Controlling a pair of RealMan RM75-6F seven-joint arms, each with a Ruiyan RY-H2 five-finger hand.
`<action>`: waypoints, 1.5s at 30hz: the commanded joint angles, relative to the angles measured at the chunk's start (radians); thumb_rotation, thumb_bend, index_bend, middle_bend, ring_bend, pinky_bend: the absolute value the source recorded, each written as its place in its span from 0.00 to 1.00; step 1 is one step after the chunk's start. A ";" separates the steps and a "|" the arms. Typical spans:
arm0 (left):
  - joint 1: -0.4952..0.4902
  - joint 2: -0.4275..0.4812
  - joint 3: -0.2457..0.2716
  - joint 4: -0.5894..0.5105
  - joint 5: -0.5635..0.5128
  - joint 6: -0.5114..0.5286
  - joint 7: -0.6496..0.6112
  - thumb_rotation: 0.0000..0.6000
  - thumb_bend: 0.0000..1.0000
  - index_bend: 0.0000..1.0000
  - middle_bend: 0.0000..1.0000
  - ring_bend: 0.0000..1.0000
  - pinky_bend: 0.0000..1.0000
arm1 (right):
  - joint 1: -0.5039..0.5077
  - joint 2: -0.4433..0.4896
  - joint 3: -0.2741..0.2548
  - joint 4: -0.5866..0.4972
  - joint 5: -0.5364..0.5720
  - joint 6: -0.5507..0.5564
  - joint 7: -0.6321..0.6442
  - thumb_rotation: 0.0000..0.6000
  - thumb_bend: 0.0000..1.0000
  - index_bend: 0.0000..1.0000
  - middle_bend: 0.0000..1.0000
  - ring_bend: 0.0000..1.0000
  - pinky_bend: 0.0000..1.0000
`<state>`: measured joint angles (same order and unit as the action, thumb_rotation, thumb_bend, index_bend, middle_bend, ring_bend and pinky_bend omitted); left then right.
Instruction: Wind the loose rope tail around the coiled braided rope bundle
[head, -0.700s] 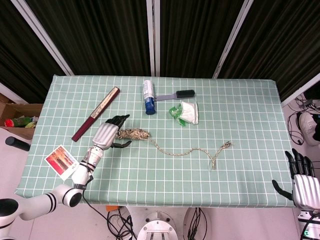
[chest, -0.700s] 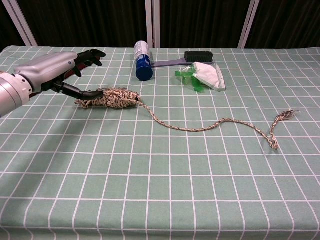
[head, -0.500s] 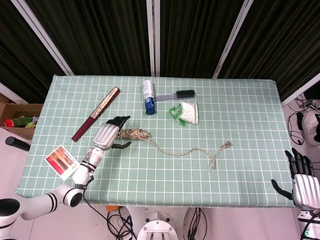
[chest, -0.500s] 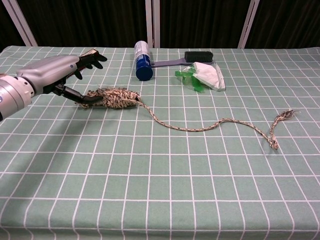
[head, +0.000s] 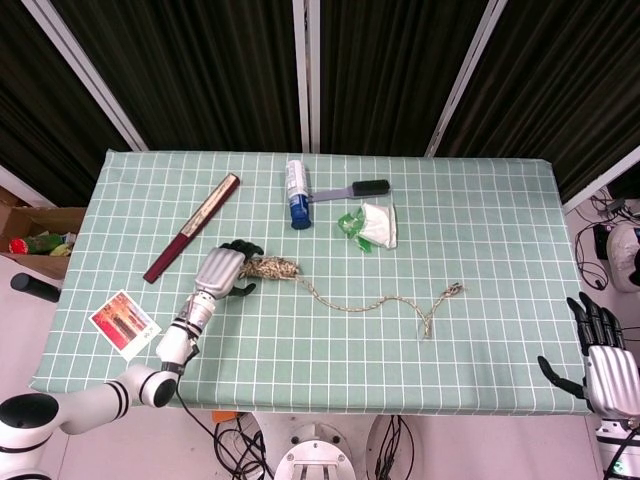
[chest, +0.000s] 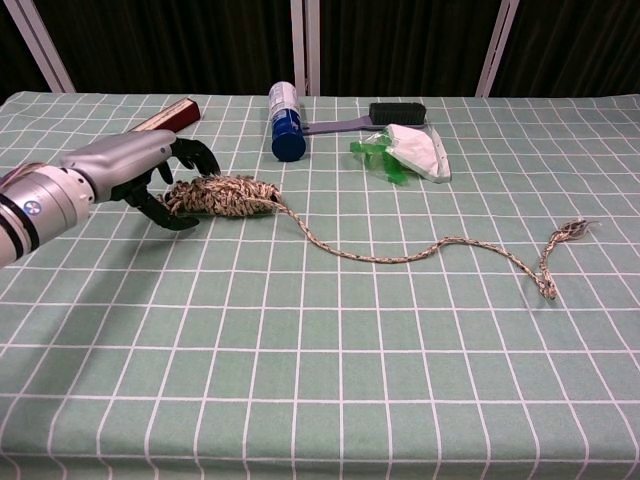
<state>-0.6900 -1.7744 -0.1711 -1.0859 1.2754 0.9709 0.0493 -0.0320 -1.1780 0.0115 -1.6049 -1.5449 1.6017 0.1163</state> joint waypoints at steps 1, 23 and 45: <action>-0.001 -0.010 -0.001 0.020 0.017 0.011 -0.035 1.00 0.23 0.31 0.30 0.24 0.36 | -0.002 0.001 0.006 0.001 -0.004 0.008 -0.009 1.00 0.23 0.00 0.00 0.00 0.00; -0.030 -0.045 -0.011 0.095 0.034 -0.024 -0.129 1.00 0.26 0.42 0.43 0.34 0.47 | -0.009 0.006 0.027 -0.015 0.009 0.011 -0.085 1.00 0.24 0.00 0.00 0.00 0.00; -0.041 -0.028 -0.014 0.070 0.101 0.026 -0.263 1.00 0.42 0.64 0.63 0.53 0.63 | 0.029 -0.024 0.023 0.012 0.031 -0.088 -0.156 1.00 0.27 0.00 0.00 0.00 0.00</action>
<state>-0.7290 -1.8077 -0.1875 -1.0128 1.3611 0.9848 -0.1950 -0.0176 -1.1993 0.0351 -1.5916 -1.5216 1.5395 -0.0173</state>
